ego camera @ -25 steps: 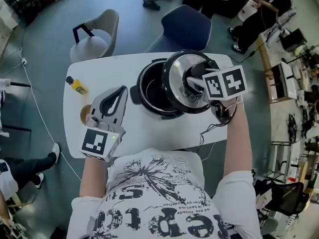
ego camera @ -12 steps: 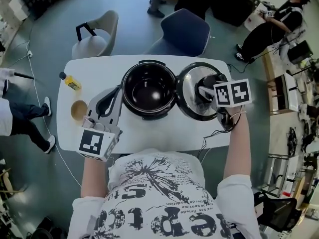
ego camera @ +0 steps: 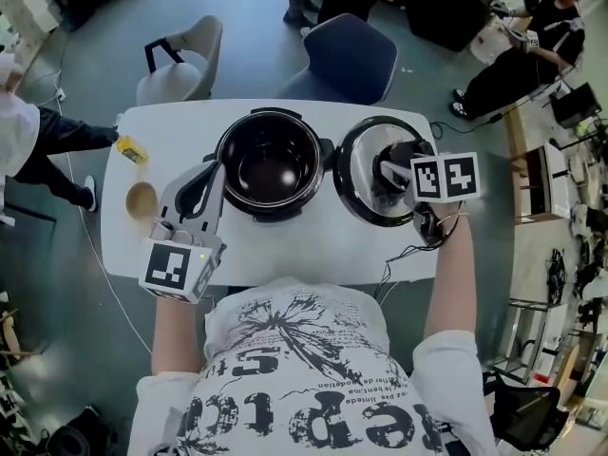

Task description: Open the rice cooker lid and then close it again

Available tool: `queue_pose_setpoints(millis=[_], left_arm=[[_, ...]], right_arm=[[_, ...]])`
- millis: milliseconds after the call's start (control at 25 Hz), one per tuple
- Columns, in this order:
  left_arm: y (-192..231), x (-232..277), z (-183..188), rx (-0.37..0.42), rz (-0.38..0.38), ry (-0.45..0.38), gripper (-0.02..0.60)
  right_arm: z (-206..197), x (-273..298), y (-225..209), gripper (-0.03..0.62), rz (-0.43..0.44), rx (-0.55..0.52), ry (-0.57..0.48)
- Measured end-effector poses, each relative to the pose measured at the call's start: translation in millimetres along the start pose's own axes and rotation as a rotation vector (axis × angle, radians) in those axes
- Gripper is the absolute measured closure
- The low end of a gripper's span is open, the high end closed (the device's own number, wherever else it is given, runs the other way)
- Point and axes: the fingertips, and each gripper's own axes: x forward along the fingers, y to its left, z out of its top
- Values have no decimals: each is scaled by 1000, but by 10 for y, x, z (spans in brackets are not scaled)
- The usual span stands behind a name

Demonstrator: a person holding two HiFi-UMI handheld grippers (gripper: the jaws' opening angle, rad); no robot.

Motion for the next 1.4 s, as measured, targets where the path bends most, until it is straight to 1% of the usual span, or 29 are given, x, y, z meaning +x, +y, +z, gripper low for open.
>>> queue_pose_setpoints(millis=[200, 320, 520, 760, 960, 1040, 1160, 1240, 1400], left_arm=[[-5, -12, -62, -6, 7, 10, 568], [78, -52, -102, -14, 7, 3, 568], [196, -181, -28, -14, -5, -8, 568], [519, -274, 91, 14, -31, -38, 568], [892, -348, 25, 5, -55, -63, 568], [938, -351, 87, 4, -60, -90, 568], [901, -334, 240, 17, -64, -138, 568], [966, -339, 209, 26, -69, -139, 568], [1148, -405, 165, 19, -72, -143, 568]], right_arm=[[16, 44, 48, 301, 7, -14, 5], [100, 58, 183, 301, 20, -17, -16], [317, -93, 473, 301, 32, -38, -51], [559, -35, 951, 301, 33, -59, -48], [730, 243, 1584, 301, 80, -86, -21], [793, 309, 1782, 301, 92, -101, -18], [860, 357, 1952, 301, 99, -120, -11], [890, 465, 2079, 301, 102, -126, 1], [938, 620, 2309, 301, 94, -136, 28]])
